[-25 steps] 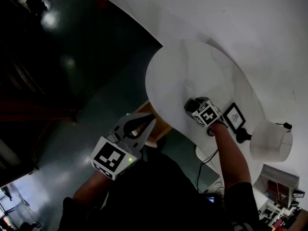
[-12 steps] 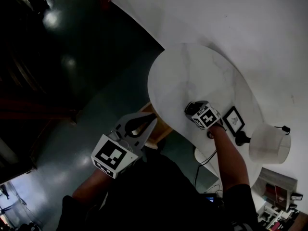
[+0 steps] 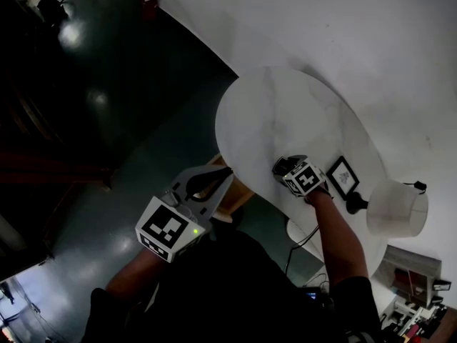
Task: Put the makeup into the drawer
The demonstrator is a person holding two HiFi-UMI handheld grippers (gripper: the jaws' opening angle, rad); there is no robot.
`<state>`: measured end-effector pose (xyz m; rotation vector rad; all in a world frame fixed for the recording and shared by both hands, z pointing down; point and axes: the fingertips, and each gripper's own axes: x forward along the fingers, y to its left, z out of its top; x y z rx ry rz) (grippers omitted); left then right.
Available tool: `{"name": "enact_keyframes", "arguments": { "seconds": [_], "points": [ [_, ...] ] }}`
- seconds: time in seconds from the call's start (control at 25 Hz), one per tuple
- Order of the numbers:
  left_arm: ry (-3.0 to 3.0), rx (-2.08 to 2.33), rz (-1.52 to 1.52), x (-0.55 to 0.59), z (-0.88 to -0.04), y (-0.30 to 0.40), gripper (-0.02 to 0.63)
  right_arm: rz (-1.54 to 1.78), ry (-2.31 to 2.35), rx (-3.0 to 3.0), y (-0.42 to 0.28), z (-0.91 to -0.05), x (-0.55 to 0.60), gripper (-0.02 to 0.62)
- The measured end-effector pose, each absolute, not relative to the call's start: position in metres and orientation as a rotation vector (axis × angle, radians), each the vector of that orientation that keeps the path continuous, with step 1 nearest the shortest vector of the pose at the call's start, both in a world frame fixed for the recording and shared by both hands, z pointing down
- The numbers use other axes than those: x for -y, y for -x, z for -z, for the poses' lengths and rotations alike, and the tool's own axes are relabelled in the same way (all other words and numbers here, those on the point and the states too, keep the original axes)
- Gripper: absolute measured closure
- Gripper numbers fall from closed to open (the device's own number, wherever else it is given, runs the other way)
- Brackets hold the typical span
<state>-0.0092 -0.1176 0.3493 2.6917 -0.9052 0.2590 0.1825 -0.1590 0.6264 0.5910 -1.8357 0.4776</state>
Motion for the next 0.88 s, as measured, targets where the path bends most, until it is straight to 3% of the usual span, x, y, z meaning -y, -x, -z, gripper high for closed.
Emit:
{"name": "enact_keyframes", "arguments": {
  "seconds": [0.88],
  "points": [
    [-2.708, 0.861, -0.255, 0.115, -0.349, 0.013, 0.594, -0.488, -0.638, 1.790, -0.186, -0.630, 0.141, 0.314]
  ]
}}
